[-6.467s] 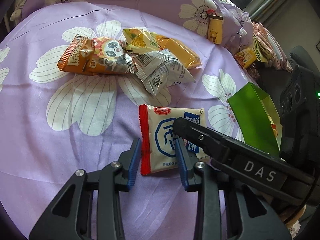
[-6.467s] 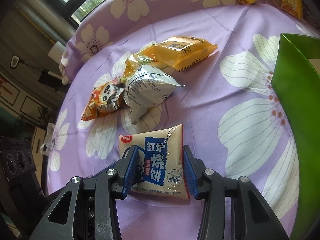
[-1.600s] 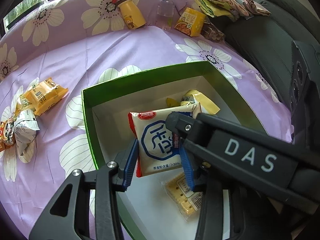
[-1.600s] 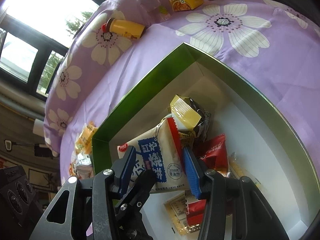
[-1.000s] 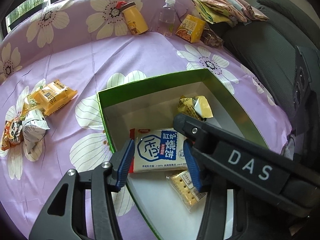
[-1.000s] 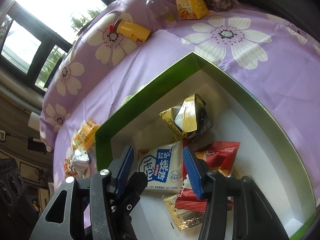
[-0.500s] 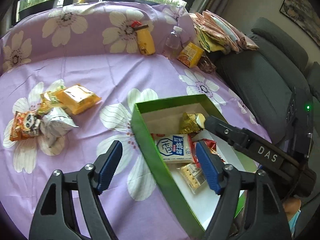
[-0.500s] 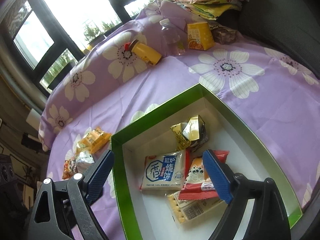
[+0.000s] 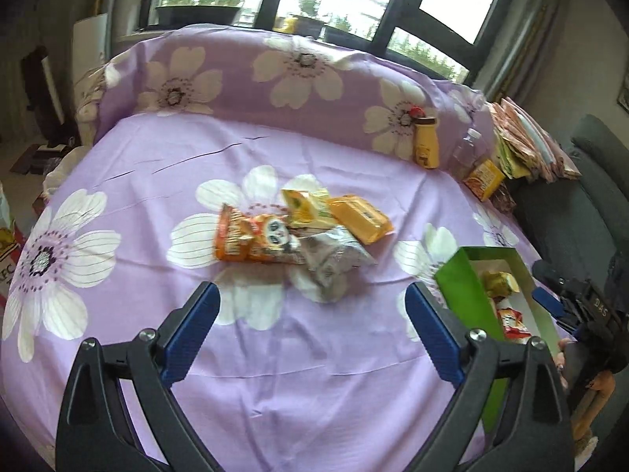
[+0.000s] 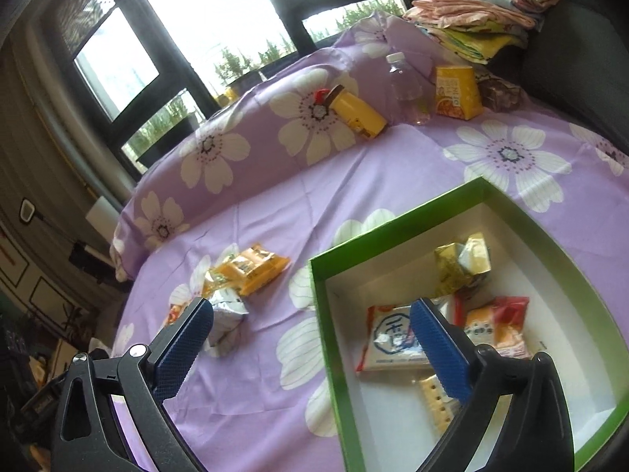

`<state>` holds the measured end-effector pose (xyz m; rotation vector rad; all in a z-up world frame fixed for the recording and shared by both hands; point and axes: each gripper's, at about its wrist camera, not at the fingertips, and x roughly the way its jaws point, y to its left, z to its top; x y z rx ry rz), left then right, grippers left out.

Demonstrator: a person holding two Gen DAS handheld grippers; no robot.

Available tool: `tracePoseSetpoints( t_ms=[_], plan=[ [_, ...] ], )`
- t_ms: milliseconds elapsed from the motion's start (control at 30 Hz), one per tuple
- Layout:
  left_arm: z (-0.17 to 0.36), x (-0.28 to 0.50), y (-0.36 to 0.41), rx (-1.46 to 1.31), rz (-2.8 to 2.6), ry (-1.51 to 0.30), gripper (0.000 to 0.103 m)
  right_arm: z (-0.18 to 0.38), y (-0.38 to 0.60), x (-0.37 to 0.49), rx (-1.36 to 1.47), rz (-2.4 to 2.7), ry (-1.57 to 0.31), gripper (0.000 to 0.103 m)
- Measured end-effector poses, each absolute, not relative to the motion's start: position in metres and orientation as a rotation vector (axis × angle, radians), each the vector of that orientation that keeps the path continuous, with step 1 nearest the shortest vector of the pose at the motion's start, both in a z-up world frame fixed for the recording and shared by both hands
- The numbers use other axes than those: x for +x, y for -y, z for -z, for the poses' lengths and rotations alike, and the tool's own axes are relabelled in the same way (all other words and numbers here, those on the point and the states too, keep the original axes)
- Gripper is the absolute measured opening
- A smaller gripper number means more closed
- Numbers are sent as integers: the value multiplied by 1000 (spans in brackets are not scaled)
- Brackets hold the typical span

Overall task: Organize snacks
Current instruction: 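Move the right gripper back toward the remaining snack pile, then close the right gripper on the white wrapped packet and lift it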

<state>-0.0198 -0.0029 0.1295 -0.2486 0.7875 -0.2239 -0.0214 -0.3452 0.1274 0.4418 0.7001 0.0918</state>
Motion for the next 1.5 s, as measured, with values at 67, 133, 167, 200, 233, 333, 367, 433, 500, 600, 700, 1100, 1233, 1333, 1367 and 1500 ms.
tracePoseSetpoints(
  t_ms=[67, 133, 167, 200, 233, 333, 367, 433, 500, 600, 700, 1100, 1233, 1333, 1367, 1500],
  plan=[
    [-116, -17, -21, -311, 184, -791, 95, -127, 330, -19, 407, -110, -699, 100],
    [-100, -12, -39, -373, 138, -795, 95, -126, 315, -18, 374, -125, -697, 100],
    [-93, -10, -47, -398, 97, -794, 95, -124, 308, -17, 363, -140, -698, 100],
    [-86, -9, -55, -414, 38, -796, 95, -121, 302, -15, 357, -163, -702, 100],
    [-80, -7, -60, -415, -12, -795, 95, -117, 297, -13, 352, -191, -711, 100],
    [-68, -3, -71, -404, -67, -831, 95, -103, 283, -6, 342, -220, -771, 100],
    [-67, -1, -73, -415, -57, -842, 95, -99, 278, -4, 336, -217, -786, 100],
    [-67, 1, -75, -440, -38, -843, 95, -94, 267, -2, 324, -229, -805, 100],
    [-69, 2, -74, -441, -21, -837, 95, -89, 255, 3, 311, -259, -827, 100],
    [-67, 5, -70, -421, -3, -855, 95, -83, 234, 14, 271, -275, -869, 100],
    [-65, 7, -72, -431, 21, -871, 95, -80, 210, 32, 212, -258, -905, 100],
    [-61, 13, -86, -501, 16, -892, 95, -56, 155, 109, -13, -205, -954, 83],
    [-60, 14, -84, -513, 18, -903, 95, -44, 150, 112, -84, -198, -969, 64],
    [-60, 15, -79, -497, 31, -914, 95, -48, 155, 108, -73, -202, -941, 56],
    [-59, 15, -78, -490, 28, -918, 95, -51, 158, 105, -65, -199, -940, 54],
    [-56, 15, -73, -470, 24, -930, 95, -69, 172, 84, -6, -232, -929, 46]
  ],
)
